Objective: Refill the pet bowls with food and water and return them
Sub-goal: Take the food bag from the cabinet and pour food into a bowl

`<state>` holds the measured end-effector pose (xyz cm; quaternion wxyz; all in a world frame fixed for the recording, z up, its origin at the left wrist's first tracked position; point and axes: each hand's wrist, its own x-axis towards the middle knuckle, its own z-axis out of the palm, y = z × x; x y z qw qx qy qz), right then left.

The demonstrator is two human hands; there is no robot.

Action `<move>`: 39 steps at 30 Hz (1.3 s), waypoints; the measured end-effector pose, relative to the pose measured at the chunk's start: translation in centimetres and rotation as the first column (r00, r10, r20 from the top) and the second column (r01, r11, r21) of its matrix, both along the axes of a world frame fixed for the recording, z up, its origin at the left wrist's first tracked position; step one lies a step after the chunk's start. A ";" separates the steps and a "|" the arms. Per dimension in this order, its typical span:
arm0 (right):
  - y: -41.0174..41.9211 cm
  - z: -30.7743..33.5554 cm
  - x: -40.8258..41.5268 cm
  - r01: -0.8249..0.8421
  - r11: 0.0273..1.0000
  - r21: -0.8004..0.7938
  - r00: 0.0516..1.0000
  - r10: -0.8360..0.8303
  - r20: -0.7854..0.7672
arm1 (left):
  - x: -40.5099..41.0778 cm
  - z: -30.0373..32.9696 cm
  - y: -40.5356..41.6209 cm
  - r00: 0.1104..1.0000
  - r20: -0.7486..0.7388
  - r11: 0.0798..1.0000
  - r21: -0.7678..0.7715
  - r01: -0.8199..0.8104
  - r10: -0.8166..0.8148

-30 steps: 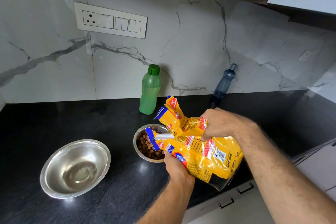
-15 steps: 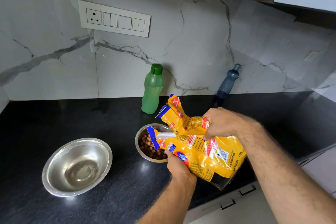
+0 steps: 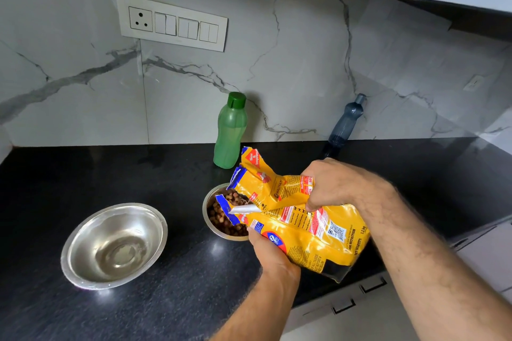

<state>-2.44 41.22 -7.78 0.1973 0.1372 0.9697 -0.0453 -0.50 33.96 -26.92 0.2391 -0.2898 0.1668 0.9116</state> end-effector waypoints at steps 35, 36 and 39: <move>0.5 0.3 -0.5 0.064 0.998 -0.004 0.997 -0.064 -0.039 | -0.5 0.9 -1.0 0.982 0.005 0.982 -0.001 0.191 -0.191; 0.4 0.4 -0.6 0.067 0.998 -0.005 0.997 -0.068 -0.046 | -0.4 0.9 -0.9 0.981 -0.002 0.981 0.002 0.193 -0.193; 0.1 0.5 -0.8 0.069 0.998 -0.008 0.996 -0.070 -0.057 | -0.2 0.7 -0.8 0.982 -0.013 0.982 0.007 0.189 -0.189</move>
